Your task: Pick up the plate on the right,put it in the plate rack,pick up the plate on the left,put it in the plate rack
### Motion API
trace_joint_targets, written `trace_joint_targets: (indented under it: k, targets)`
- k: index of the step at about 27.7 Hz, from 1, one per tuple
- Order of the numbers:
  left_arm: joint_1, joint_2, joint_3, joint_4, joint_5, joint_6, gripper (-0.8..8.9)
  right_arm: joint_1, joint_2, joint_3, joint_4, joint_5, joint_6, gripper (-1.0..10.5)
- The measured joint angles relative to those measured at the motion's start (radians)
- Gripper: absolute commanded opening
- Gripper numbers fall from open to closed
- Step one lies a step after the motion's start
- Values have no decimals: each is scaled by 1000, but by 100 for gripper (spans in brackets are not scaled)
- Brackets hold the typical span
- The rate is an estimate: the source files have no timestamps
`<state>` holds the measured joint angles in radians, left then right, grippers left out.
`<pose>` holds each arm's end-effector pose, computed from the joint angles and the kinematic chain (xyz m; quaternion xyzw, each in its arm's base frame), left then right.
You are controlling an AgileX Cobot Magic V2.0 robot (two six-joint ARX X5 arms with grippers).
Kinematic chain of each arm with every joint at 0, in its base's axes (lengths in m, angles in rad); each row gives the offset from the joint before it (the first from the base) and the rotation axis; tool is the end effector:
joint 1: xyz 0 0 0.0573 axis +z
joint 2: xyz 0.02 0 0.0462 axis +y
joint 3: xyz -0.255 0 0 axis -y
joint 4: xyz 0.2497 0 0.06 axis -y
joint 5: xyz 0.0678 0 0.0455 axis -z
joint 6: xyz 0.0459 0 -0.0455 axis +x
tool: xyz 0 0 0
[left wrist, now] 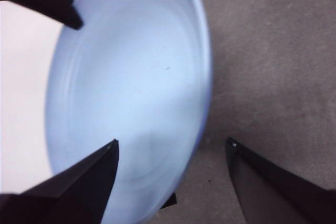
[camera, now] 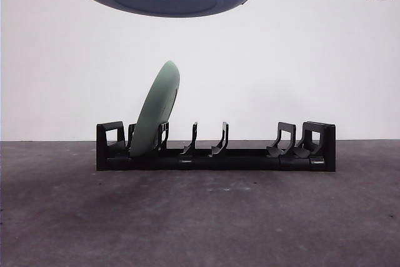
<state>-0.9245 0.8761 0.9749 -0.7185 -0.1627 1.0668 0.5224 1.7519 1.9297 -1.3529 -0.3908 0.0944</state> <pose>0.1212 -0.1483 0.3181 0.5853 0.0447 -0.4376 0.6811 0.2890 0.1866 0.3558 -0.0012 0.5698 0.3405 0.7479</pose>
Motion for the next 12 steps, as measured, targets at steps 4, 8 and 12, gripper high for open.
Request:
trace_joint_targets:
  k: [4,8,12]
  targets:
    - [-15,31,0,3,-19,6,23,1,0,0,0,0,0,-12]
    - [-26,39,0,6,-24,6,-6,1,0,0,0,0,0,-12]
    - [-38,43,0,-9,-2,27,-6,0,0,4,1,-3,0,-12]
